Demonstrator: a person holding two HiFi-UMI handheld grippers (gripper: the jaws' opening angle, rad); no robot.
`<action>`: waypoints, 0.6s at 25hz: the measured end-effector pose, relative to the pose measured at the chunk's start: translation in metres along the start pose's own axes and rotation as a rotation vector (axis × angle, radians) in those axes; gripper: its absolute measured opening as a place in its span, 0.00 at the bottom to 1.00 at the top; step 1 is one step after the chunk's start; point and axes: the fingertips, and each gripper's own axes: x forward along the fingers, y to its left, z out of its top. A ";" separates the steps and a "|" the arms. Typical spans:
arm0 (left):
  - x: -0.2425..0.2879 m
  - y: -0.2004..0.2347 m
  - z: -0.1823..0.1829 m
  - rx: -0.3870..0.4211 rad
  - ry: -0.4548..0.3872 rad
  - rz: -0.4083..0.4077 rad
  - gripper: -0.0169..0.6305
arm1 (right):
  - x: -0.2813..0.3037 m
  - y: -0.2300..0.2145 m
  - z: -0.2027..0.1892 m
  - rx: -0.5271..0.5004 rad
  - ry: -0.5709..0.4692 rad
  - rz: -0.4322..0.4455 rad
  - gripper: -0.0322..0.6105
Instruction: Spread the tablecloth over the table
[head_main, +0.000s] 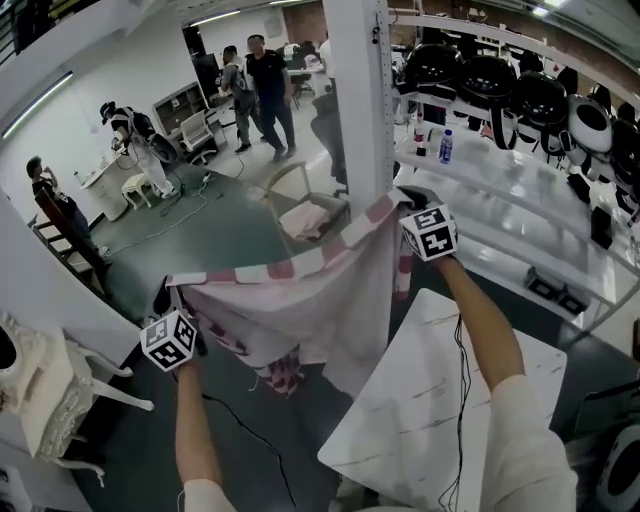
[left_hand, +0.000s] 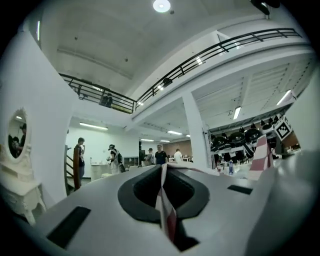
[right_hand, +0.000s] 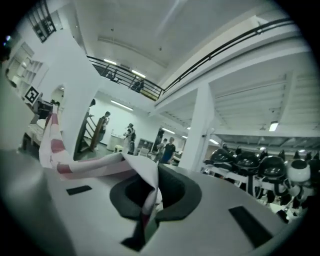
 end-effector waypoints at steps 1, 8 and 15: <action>0.015 -0.016 0.012 -0.016 -0.015 -0.015 0.07 | -0.011 -0.039 0.005 -0.004 -0.015 -0.050 0.07; 0.085 -0.209 0.078 0.011 -0.133 -0.268 0.07 | -0.172 -0.268 -0.007 -0.076 0.001 -0.353 0.07; 0.095 -0.449 0.101 0.023 -0.170 -0.578 0.07 | -0.403 -0.393 -0.051 -0.173 0.139 -0.618 0.07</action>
